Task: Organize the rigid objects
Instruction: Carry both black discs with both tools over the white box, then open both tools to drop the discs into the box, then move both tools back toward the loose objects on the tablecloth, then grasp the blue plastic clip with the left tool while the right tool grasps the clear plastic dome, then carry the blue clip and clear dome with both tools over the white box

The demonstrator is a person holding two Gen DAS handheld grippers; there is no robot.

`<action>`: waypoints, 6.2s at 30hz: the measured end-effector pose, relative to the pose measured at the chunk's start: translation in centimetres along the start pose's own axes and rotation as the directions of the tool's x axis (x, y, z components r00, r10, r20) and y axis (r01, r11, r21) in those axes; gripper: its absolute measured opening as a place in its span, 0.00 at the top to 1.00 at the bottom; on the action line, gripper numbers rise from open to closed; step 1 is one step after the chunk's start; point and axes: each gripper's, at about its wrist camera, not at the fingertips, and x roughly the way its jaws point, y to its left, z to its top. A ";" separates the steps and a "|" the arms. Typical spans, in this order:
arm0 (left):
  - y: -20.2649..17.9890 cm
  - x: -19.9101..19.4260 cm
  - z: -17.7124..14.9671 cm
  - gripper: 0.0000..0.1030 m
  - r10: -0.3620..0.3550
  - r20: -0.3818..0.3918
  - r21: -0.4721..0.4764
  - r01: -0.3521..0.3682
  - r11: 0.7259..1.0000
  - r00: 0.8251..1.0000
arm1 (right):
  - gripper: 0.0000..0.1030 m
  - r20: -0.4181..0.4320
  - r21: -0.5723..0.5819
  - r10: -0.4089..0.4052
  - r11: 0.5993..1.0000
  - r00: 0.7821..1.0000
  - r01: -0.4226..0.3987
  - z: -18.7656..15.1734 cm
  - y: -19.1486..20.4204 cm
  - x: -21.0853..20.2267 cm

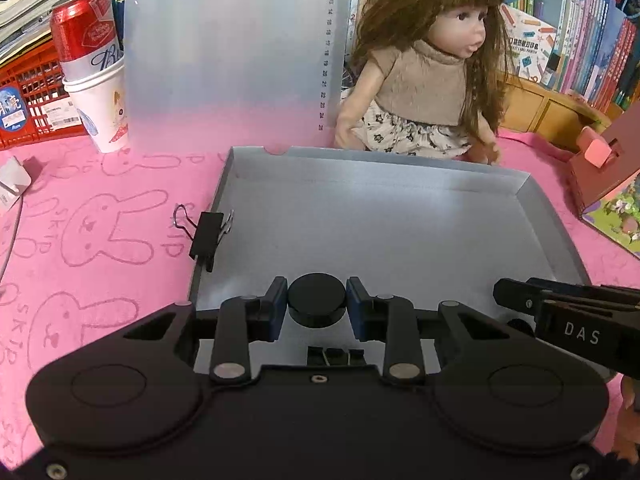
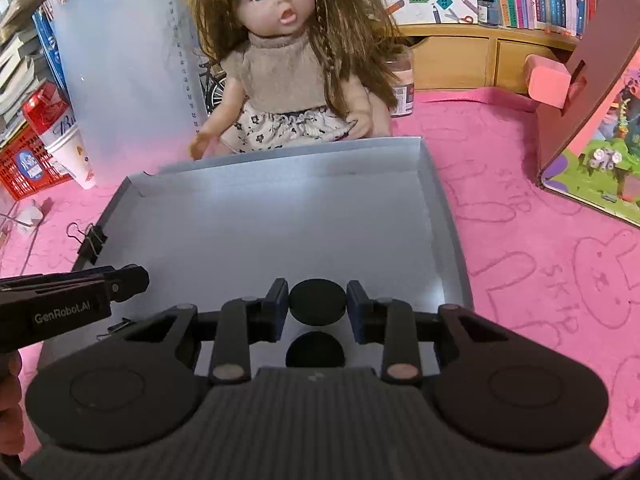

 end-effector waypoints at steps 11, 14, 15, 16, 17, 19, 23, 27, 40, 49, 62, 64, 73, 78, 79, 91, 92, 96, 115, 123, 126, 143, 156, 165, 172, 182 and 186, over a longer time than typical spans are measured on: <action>-0.1 1.0 -0.4 0.71 0.013 -0.001 0.027 -0.013 1.000 1.000 | 0.65 -0.002 -0.050 -0.024 0.998 1.000 0.024 -0.1 0.6 0.8; -0.2 1.1 -0.5 0.71 0.019 0.008 0.042 -0.020 0.999 1.000 | 0.65 -0.001 -0.056 -0.027 0.998 1.000 0.027 -0.1 0.7 0.8; -0.3 1.1 -0.5 0.71 0.022 0.010 0.048 -0.022 0.999 1.000 | 0.65 -0.001 -0.058 -0.028 0.998 1.000 0.028 -0.1 0.7 0.8; -0.4 1.1 -0.5 0.71 0.023 0.012 0.051 -0.024 0.998 1.000 | 0.65 -0.002 -0.059 -0.028 0.998 1.000 0.028 -0.1 0.7 0.8; -0.4 1.1 -0.5 0.71 0.024 0.013 0.050 -0.024 0.998 1.000 | 0.65 -0.002 -0.059 -0.028 0.998 1.000 0.028 -0.1 0.7 0.8; -0.4 1.2 -0.6 0.71 0.024 0.016 0.050 -0.025 0.998 1.000 | 0.65 -0.002 -0.060 -0.029 0.998 1.000 0.028 -0.1 0.7 0.8; -0.3 1.1 -0.5 0.71 0.016 0.018 0.052 -0.017 0.999 1.000 | 0.63 0.001 -0.063 -0.026 0.998 1.000 0.026 -0.1 0.7 0.8; 0.0 0.7 -0.4 0.64 0.018 0.023 0.042 -0.019 0.999 1.000 | 0.47 0.011 -0.071 -0.009 0.997 1.000 0.010 -0.2 0.7 0.6; -0.7 -3.4 -1.1 0.35 0.026 0.113 0.112 -0.039 0.993 0.993 | 0.23 0.100 -0.121 0.017 0.993 0.995 -0.005 -1.1 0.9 -2.7; -0.8 -7.1 -3.0 0.28 -0.020 0.201 0.117 -0.004 0.993 0.979 | 0.14 0.207 -0.179 0.064 0.984 0.976 -0.027 -2.6 1.1 -7.0; -0.5 -10.5 -8.1 0.27 -0.090 0.279 0.119 0.059 0.991 0.956 | 0.10 0.300 -0.215 0.117 0.975 0.947 -0.053 -7.0 0.6 -11.0; -0.6 -10.9 -9.2 0.26 -0.101 0.293 0.121 0.068 0.990 0.951 | 0.10 0.313 -0.219 0.123 0.974 0.942 -0.054 -7.8 0.5 -11.4; -0.6 -12.1 -13.1 0.26 -0.084 0.315 0.108 0.052 0.993 0.945 | 0.09 0.400 -0.276 0.107 0.961 0.910 0.008 -12.2 0.6 -13.0; -0.5 -12.8 -14.8 0.26 -0.080 0.330 0.106 0.048 0.993 0.941 | 0.08 0.400 -0.268 0.107 0.963 0.910 0.004 -13.7 0.1 -13.5; -0.5 -12.9 -15.1 0.26 -0.080 0.332 0.107 0.047 0.993 0.940 | 0.07 0.399 -0.262 0.108 0.965 0.911 0.000 -13.9 0.0 -13.5; 0.3 -14.4 -18.8 0.29 -0.072 0.363 0.090 0.042 0.995 0.929 | 0.08 0.415 -0.186 0.088 0.982 0.905 -0.010 -17.6 -1.2 -14.5; 0.4 -14.7 -19.0 0.29 -0.075 0.369 0.090 0.045 0.995 0.926 | 0.08 0.418 -0.184 0.088 0.983 0.904 -0.010 -17.9 -1.4 -14.7; 0.8 -15.9 -20.2 0.33 -0.090 0.378 0.113 0.050 0.992 0.921 | 0.09 0.419 -0.186 0.075 0.983 0.905 0.004 -19.0 -1.9 -15.4; 0.2 -16.0 -23.6 0.62 -0.147 0.251 0.224 0.091 0.970 0.957 | 0.45 0.310 -0.267 0.085 0.964 0.947 0.001 -22.1 -2.0 -15.3; 0.3 -15.2 -23.5 0.62 -0.120 0.239 0.213 0.069 0.975 0.963 | 0.46 0.300 -0.290 0.085 0.957 0.950 0.006 -22.2 -1.5 -14.7; 0.4 -14.9 -23.5 0.62 -0.116 0.240 0.206 0.066 0.976 0.964 | 0.46 0.301 -0.291 0.082 0.957 0.950 0.009 -22.1 -1.4 -14.6; -0.3 -15.0 -24.1 0.63 -0.066 0.295 0.281 -0.020 0.960 0.953 | 0.48 0.319 -0.293 0.081 0.956 0.944 0.017 -22.0 -1.1 -13.8; -0.1 -14.8 -24.0 0.65 -0.077 0.292 0.282 -0.009 0.959 0.953 | 0.61 0.326 -0.282 0.077 0.959 0.942 0.019 -22.0 -1.3 -13.9; -0.1 -15.3 -23.7 0.65 -0.072 0.294 0.268 -0.010 0.963 0.953 | 0.62 0.359 -0.251 0.071 0.968 0.931 0.023 -21.6 -1.5 -14.5; 0.5 -15.8 -22.4 0.65 -0.065 0.306 0.209 -0.001 0.978 0.950 | 0.62 0.364 -0.214 0.062 0.977 0.929 0.019 -20.8 -1.7 -14.6; 1.1 -15.5 -19.8 0.65 -0.068 0.310 0.148 0.023 0.989 0.948 | 0.62 0.369 -0.167 0.032 0.985 0.929 0.032 -18.9 -1.5 -14.4; 1.2 -15.2 -18.7 0.65 -0.080 0.306 0.135 0.040 0.990 0.949 | 0.62 0.360 -0.137 0.019 0.990 0.933 0.033 -17.9 -1.6 -14.1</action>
